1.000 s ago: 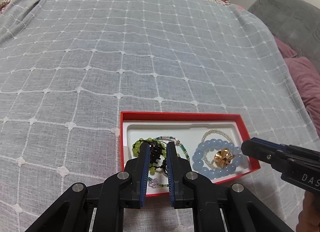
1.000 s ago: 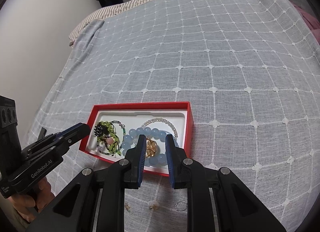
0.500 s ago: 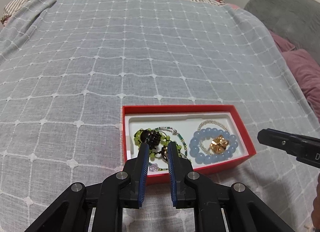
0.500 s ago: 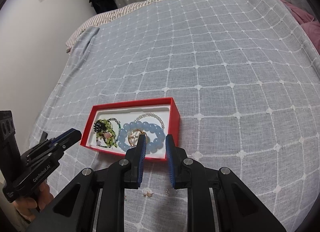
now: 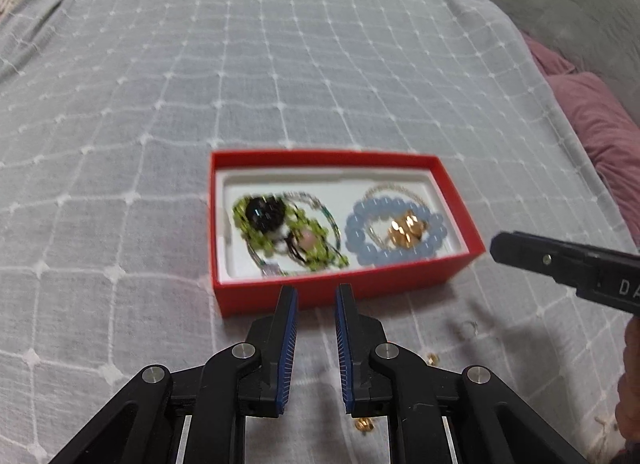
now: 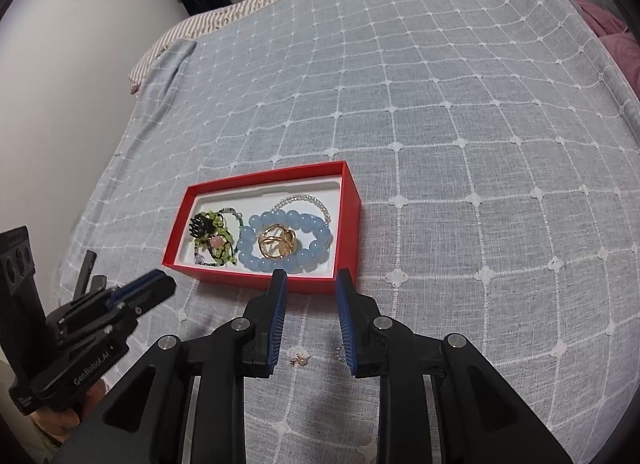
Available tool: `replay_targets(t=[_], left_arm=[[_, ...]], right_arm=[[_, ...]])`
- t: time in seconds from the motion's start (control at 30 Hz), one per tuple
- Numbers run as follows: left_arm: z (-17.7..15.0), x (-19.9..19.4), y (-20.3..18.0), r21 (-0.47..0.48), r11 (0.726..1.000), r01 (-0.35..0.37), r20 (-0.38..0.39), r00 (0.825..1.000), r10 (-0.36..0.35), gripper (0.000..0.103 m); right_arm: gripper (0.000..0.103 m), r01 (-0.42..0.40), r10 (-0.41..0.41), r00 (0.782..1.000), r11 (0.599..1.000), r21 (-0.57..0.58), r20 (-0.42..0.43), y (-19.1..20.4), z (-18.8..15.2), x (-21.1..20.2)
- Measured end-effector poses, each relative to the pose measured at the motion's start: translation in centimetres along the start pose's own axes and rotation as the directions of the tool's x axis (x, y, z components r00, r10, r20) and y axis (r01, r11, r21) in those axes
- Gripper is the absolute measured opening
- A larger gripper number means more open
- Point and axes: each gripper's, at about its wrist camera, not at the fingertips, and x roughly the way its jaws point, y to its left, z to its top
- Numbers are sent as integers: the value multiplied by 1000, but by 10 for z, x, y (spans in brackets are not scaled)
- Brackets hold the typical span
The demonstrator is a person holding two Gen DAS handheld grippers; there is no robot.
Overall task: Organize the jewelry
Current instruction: 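Move both tools back toward the small earrings and silver ring on the cover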
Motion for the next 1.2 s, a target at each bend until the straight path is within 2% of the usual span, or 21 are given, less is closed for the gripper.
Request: replay_targets(t=[0.1,0.4,0.8,1.2], left_arm=[[-6,5,-4,1,1000,6,-43,999,-6,16],[-28,11,-12,-9,1000,18,-131,991,-19,19],[-43,21,-14,-24,998,54,-197,979,-57,19],[-47,23,-14,-36,997,72,-215,974,-78,19]], right_arm=[[33,3,-3,1000,1000,-5,-13,1,-2,2],[34,46,-46,996,999,9,-74,0,-7,12],[34,124,-131,973,991,-48,-192,-1,-20,39],[34,174,-194,950,980,-100,-244,2,-29,55]])
